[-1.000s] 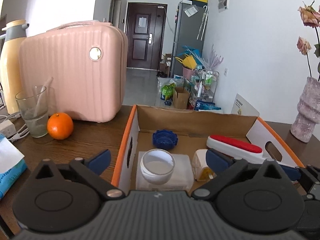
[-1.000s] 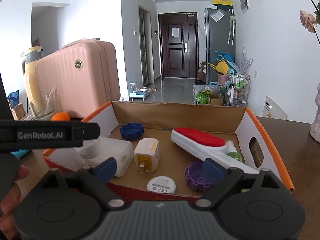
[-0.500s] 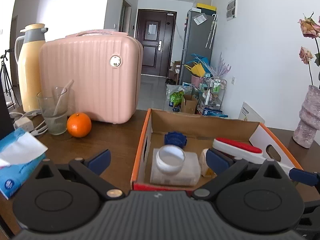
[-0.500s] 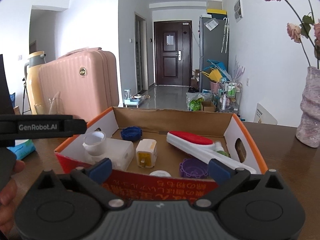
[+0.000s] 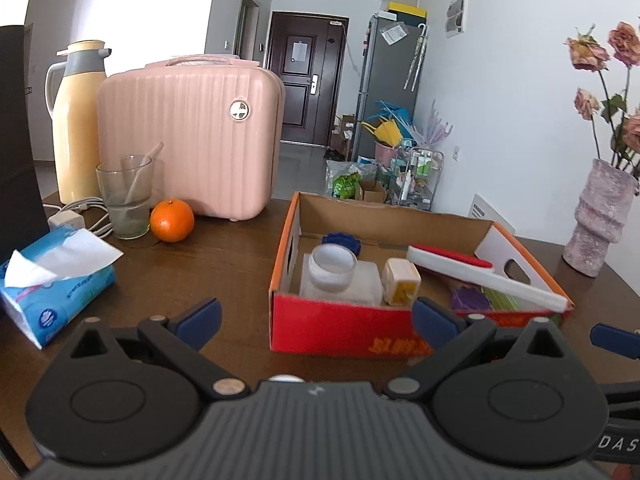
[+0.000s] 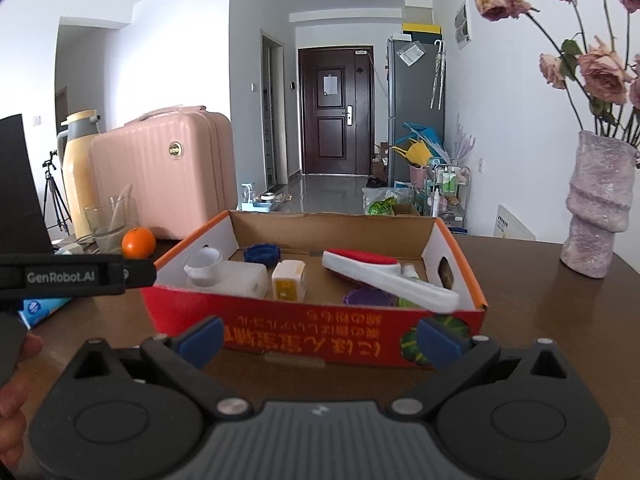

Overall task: Organize rigid objects
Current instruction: 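Withdraw both tools from the box back toward the table items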

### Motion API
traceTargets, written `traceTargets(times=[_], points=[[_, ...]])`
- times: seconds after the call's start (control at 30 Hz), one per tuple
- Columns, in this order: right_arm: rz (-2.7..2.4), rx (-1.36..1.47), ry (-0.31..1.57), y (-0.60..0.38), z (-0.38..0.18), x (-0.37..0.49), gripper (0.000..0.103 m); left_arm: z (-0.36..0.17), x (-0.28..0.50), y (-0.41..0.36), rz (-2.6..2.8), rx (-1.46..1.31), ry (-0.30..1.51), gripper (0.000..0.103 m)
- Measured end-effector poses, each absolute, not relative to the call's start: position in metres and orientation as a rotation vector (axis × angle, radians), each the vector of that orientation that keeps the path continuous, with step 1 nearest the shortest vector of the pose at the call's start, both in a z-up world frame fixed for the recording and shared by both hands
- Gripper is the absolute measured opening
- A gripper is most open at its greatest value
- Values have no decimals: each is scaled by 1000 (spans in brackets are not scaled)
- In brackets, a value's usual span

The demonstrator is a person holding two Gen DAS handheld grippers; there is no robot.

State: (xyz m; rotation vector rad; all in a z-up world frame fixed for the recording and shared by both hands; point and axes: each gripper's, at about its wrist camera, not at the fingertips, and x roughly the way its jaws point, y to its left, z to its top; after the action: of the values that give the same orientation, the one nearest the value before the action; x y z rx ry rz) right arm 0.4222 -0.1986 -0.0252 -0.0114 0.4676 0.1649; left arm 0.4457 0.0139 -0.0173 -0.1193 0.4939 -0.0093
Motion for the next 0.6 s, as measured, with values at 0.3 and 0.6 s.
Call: traceTargets(times=[0.3,0.6], points=[[149,-36,480,-204,-23,372,103,-12,404,12,-29,-94,513,103],[151,-18,478,-219,-26,329,103,-19,370,10,-9,-92,550,103]])
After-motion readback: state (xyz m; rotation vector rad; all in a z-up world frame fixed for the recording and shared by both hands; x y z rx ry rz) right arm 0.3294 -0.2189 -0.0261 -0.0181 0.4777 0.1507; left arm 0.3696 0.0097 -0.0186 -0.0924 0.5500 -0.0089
